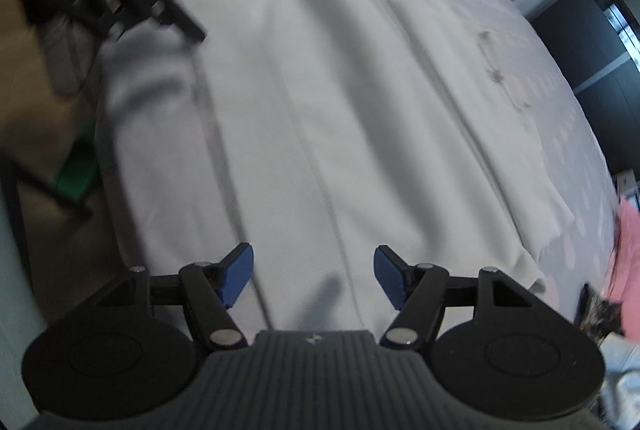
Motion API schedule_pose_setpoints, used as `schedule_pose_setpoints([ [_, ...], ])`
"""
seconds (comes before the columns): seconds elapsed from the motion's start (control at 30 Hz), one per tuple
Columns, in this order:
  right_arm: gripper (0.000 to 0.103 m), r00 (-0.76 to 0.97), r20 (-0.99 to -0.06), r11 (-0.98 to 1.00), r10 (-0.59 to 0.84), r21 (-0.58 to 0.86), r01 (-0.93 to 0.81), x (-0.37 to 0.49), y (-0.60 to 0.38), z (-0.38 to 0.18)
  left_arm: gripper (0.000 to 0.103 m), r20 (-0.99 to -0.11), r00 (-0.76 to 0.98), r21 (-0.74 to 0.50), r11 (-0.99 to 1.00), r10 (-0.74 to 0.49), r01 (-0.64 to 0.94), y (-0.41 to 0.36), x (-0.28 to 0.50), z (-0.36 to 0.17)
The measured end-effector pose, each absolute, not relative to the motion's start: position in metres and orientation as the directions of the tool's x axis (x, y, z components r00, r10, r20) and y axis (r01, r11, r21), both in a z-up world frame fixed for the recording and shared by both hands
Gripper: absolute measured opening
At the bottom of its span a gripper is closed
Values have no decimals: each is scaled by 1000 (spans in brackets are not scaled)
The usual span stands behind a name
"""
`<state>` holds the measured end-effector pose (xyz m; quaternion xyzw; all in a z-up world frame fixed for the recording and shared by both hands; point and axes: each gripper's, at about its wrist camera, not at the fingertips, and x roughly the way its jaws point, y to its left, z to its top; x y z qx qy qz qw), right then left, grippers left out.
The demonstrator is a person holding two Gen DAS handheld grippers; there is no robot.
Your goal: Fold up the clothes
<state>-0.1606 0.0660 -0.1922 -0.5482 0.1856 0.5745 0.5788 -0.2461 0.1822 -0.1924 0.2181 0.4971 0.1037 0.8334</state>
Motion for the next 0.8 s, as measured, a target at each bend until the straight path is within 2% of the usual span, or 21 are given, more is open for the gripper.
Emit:
schedule_pose_setpoints([
  [0.3,70,321,-854,-405,410,-486,-775,-182,64,-218,40,-757,378,614,779,533,131,185,-243,-234],
  [0.57,71,329,-865,-387,378,-471,-793,-173,68,-216,40,-726,402,648,751,558,129,174,-240,-231],
  [0.7,71,368,-850,-415,378,-511,-753,-177,64,-219,43,-712,435,681,692,552,237,168,-246,-233],
  [0.8,71,399,-835,-443,380,-543,-714,-183,53,-223,43,-715,381,695,655,587,295,171,-251,-244],
])
